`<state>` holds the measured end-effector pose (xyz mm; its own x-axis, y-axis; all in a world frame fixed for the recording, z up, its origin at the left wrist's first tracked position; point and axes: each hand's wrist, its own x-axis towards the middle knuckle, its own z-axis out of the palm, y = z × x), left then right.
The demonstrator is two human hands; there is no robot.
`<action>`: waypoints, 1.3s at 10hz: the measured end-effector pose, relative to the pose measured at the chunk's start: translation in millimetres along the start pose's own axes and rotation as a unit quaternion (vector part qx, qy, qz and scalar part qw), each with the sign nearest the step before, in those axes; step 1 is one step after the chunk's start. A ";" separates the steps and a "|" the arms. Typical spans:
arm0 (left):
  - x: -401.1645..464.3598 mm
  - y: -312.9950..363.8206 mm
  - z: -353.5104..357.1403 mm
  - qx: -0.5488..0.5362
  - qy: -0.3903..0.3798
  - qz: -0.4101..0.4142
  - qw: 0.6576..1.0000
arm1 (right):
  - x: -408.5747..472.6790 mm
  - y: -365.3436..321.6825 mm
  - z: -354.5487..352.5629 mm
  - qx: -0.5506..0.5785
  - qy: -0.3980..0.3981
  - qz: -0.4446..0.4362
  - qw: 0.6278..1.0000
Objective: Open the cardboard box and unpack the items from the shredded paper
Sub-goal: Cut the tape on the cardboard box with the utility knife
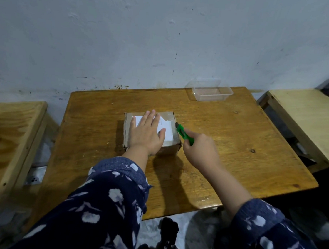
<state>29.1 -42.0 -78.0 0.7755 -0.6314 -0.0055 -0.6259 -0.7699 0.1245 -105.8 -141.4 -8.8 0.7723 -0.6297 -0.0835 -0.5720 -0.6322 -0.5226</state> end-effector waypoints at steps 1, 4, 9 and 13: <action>0.3 -0.3 -0.2 0.000 0.000 -0.001 1.000 | -11.1 3.9 1.8 -0.001 0.005 -0.001 1.000; 0.9 0.0 -0.2 0.006 -0.007 0.000 1.000 | -31.4 7.0 3.4 -0.007 0.002 0.005 1.000; 0.0 -1.8 -0.4 0.006 -0.013 0.009 1.000 | -64.9 29.6 15.7 0.081 0.029 0.027 0.996; -0.7 -3.0 -2.6 -0.016 -0.029 0.016 0.999 | -23.5 14.3 50.4 0.239 0.057 0.086 0.966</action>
<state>30.7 -39.0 -75.8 0.7489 -0.6602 -0.0583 -0.6462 -0.7468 0.1571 -118.2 -113.0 -57.1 0.6269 -0.7692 -0.1239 -0.4744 -0.2507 -0.8439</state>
